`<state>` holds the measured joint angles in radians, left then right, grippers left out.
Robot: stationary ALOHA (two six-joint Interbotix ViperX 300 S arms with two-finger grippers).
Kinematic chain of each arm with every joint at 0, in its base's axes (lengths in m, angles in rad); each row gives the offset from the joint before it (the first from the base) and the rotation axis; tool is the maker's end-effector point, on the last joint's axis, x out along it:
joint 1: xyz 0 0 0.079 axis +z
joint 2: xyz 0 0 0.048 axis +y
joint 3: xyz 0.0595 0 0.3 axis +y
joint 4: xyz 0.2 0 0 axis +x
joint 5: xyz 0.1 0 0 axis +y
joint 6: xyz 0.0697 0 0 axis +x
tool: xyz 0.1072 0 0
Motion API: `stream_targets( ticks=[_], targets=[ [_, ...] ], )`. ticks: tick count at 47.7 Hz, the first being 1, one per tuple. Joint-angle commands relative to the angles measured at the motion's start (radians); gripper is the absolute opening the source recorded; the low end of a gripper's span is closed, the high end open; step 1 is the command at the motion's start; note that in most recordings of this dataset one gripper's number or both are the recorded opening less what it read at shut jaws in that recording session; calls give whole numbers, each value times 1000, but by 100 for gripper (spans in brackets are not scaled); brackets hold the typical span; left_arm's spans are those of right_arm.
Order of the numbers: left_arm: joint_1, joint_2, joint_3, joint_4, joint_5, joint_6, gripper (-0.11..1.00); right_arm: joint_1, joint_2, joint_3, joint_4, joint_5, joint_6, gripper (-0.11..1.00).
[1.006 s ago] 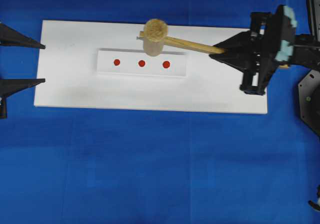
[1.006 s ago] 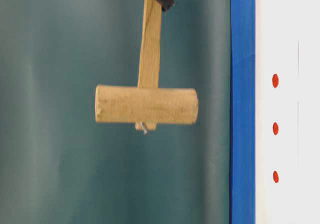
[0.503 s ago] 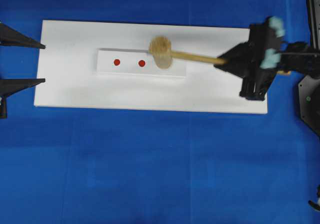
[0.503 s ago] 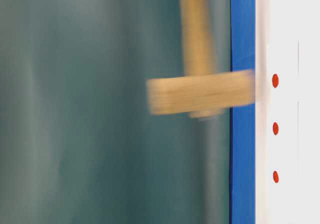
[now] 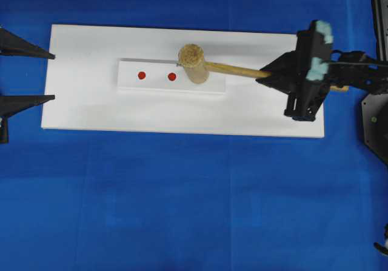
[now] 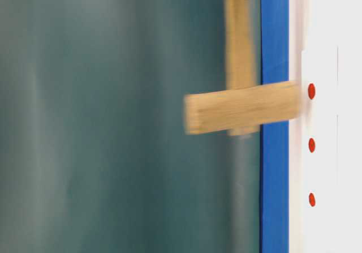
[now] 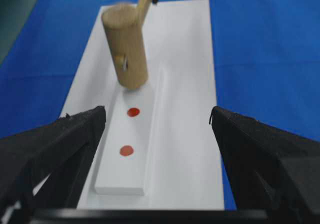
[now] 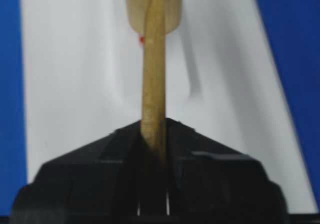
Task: Hit the mark with a hammer.
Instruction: 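Swing the mallet head down onto the red dots with the right gripper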
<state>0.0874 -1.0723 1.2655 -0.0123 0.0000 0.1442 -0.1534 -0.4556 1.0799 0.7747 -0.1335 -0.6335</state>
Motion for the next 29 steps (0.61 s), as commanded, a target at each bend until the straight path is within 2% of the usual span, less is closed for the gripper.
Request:
stream_targets(
  ticks=[1, 15, 29],
  targets=[
    [2, 11, -11, -3, -8, -3, 84, 3, -63, -37, -14, 3, -9, 2],
    [2, 11, -11, -3, -9, -2, 84, 6, -64, -71, -17, 26, -15, 2],
    [2, 12, -9, -3, -8, -2, 84, 43, 57, -184, -17, 29, -15, 2]
  ],
)
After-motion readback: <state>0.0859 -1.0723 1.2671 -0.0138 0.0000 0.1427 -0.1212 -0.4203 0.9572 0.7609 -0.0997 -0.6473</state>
